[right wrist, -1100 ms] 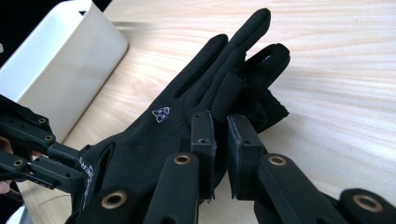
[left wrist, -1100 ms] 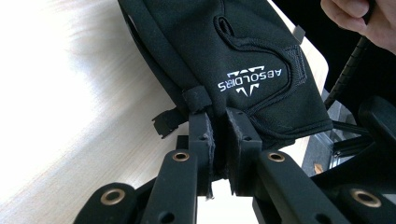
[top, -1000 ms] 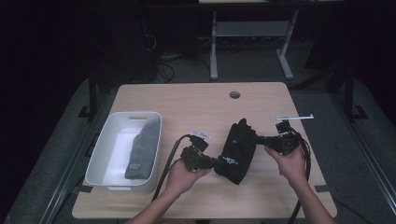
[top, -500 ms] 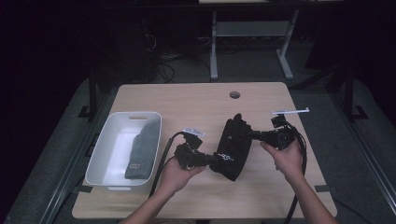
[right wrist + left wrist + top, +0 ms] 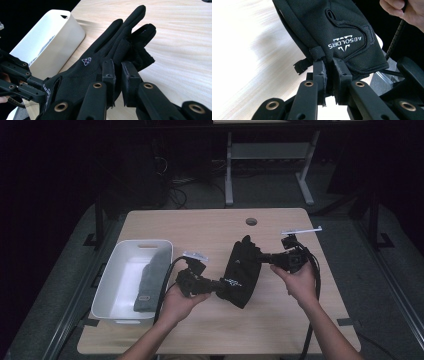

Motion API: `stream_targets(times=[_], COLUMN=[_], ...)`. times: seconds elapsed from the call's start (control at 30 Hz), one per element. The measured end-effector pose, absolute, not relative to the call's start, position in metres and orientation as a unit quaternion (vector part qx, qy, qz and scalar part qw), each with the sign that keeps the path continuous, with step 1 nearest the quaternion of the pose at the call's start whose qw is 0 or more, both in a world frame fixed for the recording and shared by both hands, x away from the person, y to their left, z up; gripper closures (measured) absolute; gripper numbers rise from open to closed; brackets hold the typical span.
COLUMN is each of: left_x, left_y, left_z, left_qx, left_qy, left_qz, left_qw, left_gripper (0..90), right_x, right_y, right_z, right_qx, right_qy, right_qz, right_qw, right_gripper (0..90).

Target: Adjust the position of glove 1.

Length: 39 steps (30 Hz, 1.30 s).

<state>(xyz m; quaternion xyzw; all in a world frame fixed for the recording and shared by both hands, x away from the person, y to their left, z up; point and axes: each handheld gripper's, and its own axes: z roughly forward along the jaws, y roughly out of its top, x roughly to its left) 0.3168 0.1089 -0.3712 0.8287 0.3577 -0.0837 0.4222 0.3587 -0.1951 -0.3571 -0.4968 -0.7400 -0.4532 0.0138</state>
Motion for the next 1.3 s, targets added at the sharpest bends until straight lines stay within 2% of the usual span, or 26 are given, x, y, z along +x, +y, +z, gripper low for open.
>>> stream_targets(times=[1.3], left_x=[0.311], left_y=[0.165], left_z=[-0.345], left_qx=[0.814], left_qy=[0.375], left_qz=[-0.047], left_qw=[0.441], left_gripper=[81.7], right_x=[0.379], right_y=[-0.134], right_z=[-0.325], right_qx=[-0.456], right_qy=[-0.762], right_qz=[-0.459], right_qw=[0.015], right_gripper=[82.1])
